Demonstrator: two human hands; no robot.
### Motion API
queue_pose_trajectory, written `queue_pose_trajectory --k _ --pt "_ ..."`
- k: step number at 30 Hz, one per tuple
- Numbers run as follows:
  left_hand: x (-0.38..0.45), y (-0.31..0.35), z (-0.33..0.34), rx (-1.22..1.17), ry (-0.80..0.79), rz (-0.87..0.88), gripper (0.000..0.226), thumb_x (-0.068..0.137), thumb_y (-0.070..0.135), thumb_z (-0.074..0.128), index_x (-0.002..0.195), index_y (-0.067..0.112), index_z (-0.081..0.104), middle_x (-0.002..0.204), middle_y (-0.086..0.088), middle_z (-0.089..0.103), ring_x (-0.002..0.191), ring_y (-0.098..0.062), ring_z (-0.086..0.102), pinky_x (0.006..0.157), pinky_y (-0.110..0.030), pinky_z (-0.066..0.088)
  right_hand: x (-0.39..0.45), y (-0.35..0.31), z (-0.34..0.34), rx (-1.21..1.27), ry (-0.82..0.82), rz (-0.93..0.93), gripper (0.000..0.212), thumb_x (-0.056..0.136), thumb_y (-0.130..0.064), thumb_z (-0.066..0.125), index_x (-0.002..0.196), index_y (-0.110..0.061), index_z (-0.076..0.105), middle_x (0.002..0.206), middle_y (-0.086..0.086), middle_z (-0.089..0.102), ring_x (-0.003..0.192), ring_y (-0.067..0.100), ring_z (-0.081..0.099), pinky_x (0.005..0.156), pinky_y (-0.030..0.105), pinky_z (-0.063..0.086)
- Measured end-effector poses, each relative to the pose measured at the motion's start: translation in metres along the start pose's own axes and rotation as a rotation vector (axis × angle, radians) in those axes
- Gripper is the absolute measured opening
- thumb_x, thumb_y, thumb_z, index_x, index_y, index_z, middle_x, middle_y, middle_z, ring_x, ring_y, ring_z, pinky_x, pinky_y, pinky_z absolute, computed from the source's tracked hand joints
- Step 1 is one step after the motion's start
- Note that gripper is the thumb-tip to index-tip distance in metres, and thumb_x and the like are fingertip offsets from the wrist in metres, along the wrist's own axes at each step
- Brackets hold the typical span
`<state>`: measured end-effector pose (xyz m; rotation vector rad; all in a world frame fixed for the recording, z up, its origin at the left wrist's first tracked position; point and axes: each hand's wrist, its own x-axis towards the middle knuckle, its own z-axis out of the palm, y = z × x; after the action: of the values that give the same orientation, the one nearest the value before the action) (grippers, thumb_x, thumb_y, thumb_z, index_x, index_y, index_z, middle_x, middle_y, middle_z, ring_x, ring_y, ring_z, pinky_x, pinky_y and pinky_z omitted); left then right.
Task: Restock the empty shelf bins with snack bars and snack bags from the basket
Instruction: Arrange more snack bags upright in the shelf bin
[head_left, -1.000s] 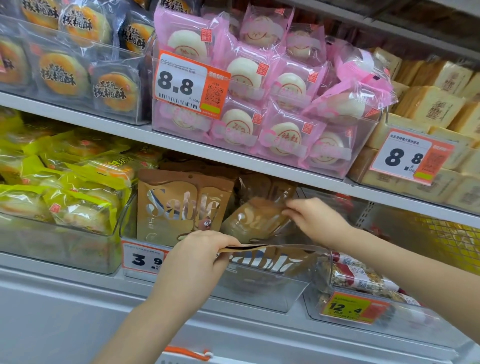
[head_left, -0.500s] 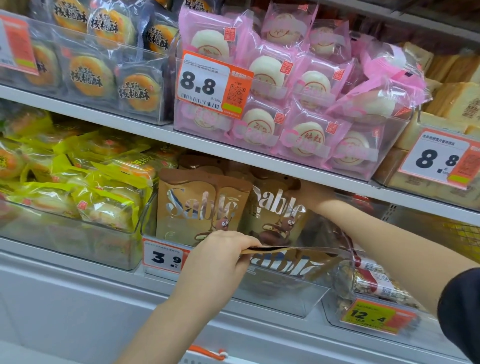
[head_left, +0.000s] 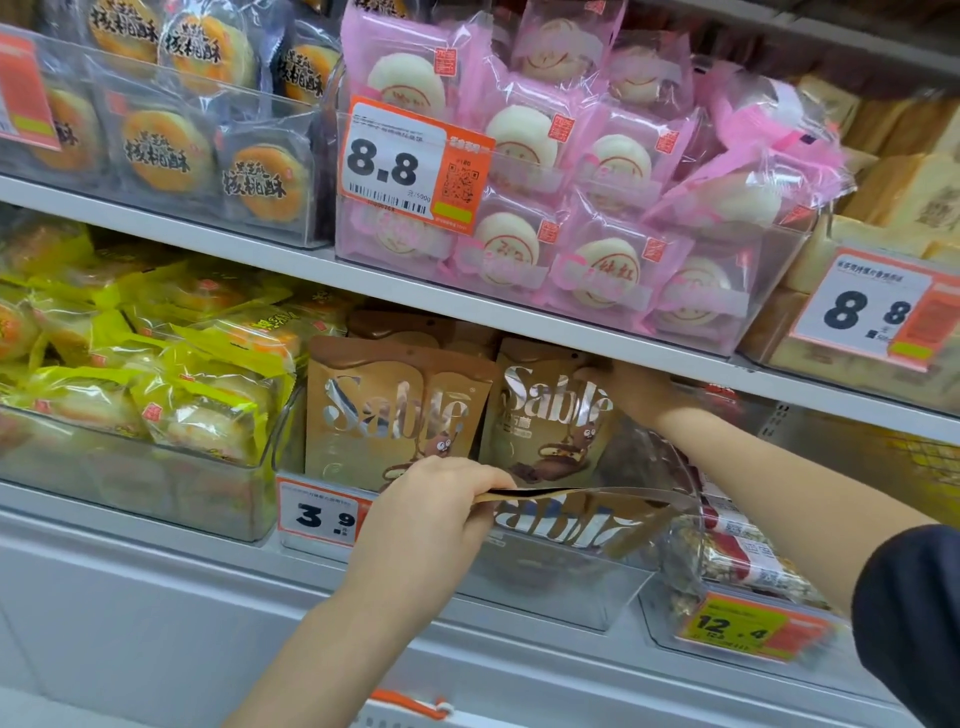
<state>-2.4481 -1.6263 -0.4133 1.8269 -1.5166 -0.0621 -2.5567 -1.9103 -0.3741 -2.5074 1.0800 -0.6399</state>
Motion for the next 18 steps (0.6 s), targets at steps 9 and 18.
queue_pose_trajectory --k 9,18 --pt "-0.001 0.001 0.0 -0.014 0.016 0.0 0.026 0.094 0.022 0.053 0.112 0.036 0.066 0.109 0.019 0.064 0.103 -0.004 0.053 0.089 -0.022 0.045 -0.002 0.007 0.0 -0.074 -0.03 0.038 0.032 0.087 -0.032 0.065 0.115 -0.015 0.062 0.115 0.006 0.065 0.107 0.025 0.059 0.099 0.043 0.045" --pt "-0.003 0.002 0.0 -0.023 0.037 -0.023 0.027 0.094 0.023 0.053 0.115 0.036 0.064 0.111 0.02 0.063 0.104 -0.003 0.054 0.088 -0.023 0.048 -0.072 -0.014 -0.007 -0.13 0.285 0.003 0.031 0.088 -0.035 0.063 0.113 -0.016 0.059 0.113 0.004 0.064 0.105 0.025 0.058 0.089 0.036 0.047"
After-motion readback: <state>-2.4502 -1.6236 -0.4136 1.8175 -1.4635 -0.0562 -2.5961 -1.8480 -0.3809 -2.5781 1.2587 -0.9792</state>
